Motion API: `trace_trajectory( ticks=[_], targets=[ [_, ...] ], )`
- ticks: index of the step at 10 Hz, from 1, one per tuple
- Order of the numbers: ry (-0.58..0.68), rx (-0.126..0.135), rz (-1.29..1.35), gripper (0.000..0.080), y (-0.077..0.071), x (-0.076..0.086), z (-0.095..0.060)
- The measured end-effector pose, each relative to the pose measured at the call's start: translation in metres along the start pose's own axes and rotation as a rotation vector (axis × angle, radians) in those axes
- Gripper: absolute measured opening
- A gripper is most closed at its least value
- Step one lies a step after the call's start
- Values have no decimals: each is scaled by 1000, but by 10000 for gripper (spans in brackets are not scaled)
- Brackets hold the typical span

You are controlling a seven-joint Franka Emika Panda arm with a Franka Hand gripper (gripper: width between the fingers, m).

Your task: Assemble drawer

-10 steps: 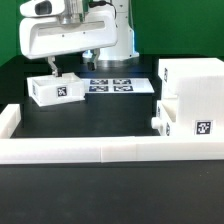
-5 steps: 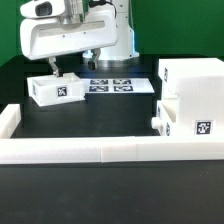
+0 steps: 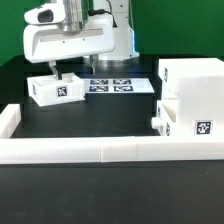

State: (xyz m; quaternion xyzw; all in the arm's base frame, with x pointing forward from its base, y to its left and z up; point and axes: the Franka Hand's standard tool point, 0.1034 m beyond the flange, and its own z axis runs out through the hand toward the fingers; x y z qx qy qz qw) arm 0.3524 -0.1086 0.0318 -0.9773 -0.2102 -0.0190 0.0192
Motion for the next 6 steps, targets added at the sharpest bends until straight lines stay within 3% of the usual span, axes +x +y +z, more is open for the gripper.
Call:
trace_trajectory(
  ticks=[3, 6],
  targets=[
    [2, 7, 3, 649, -4, -10, 22],
    [-1, 8, 8, 623, -2, -15, 26]
  ],
)
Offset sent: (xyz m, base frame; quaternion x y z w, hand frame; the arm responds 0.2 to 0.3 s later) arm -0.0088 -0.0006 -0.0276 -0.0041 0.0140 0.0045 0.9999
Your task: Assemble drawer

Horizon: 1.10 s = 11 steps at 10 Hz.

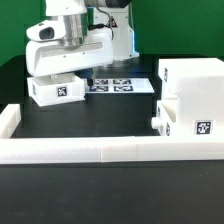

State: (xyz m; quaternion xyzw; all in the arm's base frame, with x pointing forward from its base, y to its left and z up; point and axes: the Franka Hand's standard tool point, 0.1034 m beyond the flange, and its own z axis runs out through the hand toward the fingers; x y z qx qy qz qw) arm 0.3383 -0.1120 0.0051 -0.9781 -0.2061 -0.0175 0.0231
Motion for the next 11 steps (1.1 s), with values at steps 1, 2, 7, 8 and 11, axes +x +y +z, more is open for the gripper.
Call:
trace_trajectory(
  ticks=[1, 2, 7, 8, 11],
  targets=[
    [4, -5, 1, 623, 1, 0, 0],
    [5, -6, 1, 451, 2, 1, -1],
    [10, -11, 0, 41, 4, 4, -1],
    [11, -11, -4, 41, 3, 6, -2],
    [14, -11, -41, 41, 1, 27, -15]
  ],
)
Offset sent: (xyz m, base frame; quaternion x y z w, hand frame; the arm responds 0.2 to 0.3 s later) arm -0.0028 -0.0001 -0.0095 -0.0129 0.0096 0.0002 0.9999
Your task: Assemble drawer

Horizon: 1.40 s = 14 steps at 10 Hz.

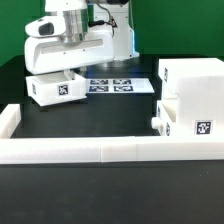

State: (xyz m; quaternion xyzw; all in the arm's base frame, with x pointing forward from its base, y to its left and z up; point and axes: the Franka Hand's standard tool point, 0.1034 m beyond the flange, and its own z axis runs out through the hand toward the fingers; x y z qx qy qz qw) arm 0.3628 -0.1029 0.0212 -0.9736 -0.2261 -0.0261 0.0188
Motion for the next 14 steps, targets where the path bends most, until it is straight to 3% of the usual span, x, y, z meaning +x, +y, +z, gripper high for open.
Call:
trace_trajectory(
  ticks=[1, 7, 8, 13, 14],
  targets=[
    [7, -6, -26, 41, -3, 11, -4],
    [-41, 82, -131, 41, -8, 98, -28],
    [-35, 79, -138, 41, -9, 111, -30],
    [-36, 76, -167, 41, -10, 113, -28],
    [-24, 55, -257, 41, -4, 115, -30]
  ],
)
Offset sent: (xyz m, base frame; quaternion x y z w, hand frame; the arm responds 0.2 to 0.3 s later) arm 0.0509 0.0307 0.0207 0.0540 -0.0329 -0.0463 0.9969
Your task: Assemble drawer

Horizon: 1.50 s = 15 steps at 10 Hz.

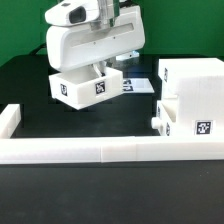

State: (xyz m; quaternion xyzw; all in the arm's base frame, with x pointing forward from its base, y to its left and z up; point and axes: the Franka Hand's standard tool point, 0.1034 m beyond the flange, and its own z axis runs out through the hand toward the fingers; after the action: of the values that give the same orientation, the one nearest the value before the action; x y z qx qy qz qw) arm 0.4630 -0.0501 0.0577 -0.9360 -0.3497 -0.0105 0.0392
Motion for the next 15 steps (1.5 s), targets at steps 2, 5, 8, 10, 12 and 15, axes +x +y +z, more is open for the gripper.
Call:
trace_trajectory(
  ticks=[2, 5, 8, 10, 12, 15],
  targets=[
    [1, -7, -81, 41, 4, 15, -5],
    [-18, -18, -189, 41, 8, 33, -7],
    [-23, -16, -300, 41, 9, 30, -6],
    [-30, -24, -539, 41, 16, 31, -6],
    [-36, -34, -728, 41, 21, 44, -7],
    [-50, -52, -940, 41, 27, 58, -7]
  ],
)
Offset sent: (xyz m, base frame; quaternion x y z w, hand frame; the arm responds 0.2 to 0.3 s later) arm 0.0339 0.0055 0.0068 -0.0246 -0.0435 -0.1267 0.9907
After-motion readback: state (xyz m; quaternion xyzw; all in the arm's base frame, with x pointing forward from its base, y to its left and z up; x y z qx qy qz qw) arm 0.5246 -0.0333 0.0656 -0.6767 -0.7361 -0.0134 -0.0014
